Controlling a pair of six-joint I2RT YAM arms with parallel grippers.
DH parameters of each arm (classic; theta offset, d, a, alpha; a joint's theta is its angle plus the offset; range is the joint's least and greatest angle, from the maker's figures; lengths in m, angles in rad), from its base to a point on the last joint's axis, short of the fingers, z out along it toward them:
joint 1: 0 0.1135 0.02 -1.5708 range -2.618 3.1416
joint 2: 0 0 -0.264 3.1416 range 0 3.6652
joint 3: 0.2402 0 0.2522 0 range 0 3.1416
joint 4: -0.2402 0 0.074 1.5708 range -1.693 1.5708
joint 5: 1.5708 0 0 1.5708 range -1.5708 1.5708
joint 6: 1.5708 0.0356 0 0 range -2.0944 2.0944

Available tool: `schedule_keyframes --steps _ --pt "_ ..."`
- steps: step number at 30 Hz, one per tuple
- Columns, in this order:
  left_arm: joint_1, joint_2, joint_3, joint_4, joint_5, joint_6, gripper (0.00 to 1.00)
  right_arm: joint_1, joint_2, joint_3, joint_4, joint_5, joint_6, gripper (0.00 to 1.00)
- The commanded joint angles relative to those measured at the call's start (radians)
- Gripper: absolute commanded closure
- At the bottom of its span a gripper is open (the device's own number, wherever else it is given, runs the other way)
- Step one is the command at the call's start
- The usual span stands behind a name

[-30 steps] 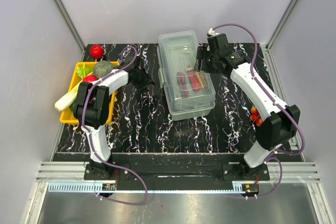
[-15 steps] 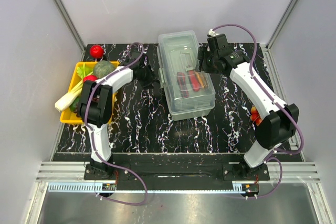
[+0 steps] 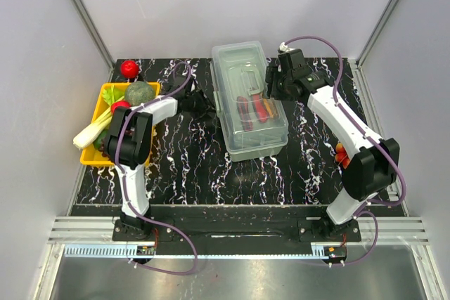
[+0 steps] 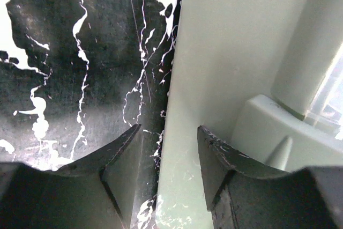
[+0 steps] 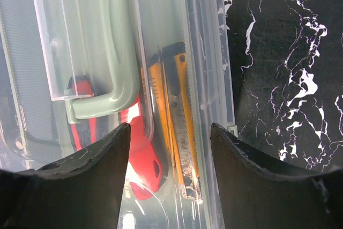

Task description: Pack the tool kit

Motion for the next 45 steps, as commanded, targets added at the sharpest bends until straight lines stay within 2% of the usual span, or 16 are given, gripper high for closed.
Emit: schedule_keyframes --steps 1,5,12,15,18,19,21,22,27,30,36,40,42,45 --pt "-0.03 -0.054 -0.035 0.296 0.147 -0.066 0.5 0.022 0.022 -0.054 -0.022 -0.121 0.011 0.35" --pt "-0.027 -0.057 -0.039 0.321 0.121 -0.062 0.5 0.022 0.017 -0.058 -0.02 -0.11 0.015 0.35" --pt "0.019 -0.093 0.01 0.082 -0.074 0.059 0.48 0.022 0.006 -0.01 -0.034 0.013 0.025 0.33" --pt "0.063 -0.165 0.001 -0.017 -0.111 0.113 0.38 0.022 0.008 0.064 -0.063 0.079 0.02 0.25" --pt "0.108 -0.309 -0.039 -0.084 -0.183 0.209 0.27 0.019 -0.015 0.129 -0.063 0.125 0.011 0.11" --pt "0.114 -0.346 -0.048 -0.099 -0.207 0.246 0.22 0.018 -0.029 0.145 -0.06 0.131 0.008 0.09" --pt "0.12 -0.424 -0.047 -0.152 -0.249 0.307 0.05 0.012 -0.05 0.165 -0.05 0.136 0.005 0.06" --pt "0.12 -0.457 -0.044 -0.179 -0.261 0.344 0.01 0.009 -0.073 0.17 -0.047 0.139 0.005 0.05" --pt "0.123 -0.613 -0.044 -0.332 -0.318 0.481 0.01 -0.001 -0.196 0.129 -0.043 0.227 0.018 0.04" --pt "0.125 -0.733 -0.052 -0.433 -0.321 0.509 0.01 -0.004 -0.306 0.052 -0.062 0.327 0.04 0.04" --pt "0.125 -1.02 -0.108 -0.512 -0.292 0.452 0.01 -0.005 -0.555 -0.135 -0.172 0.516 0.072 0.04" --pt "0.125 -1.136 -0.13 -0.608 -0.376 0.421 0.01 -0.005 -0.699 -0.192 -0.286 0.591 0.098 0.04" --pt "0.125 -1.147 -0.084 -0.697 -0.437 0.461 0.01 -0.005 -0.776 -0.219 -0.303 0.619 0.115 0.04" --pt "0.125 -1.1 0.091 -0.904 -0.505 0.499 0.01 -0.005 -0.888 -0.236 -0.298 0.62 0.106 0.05"
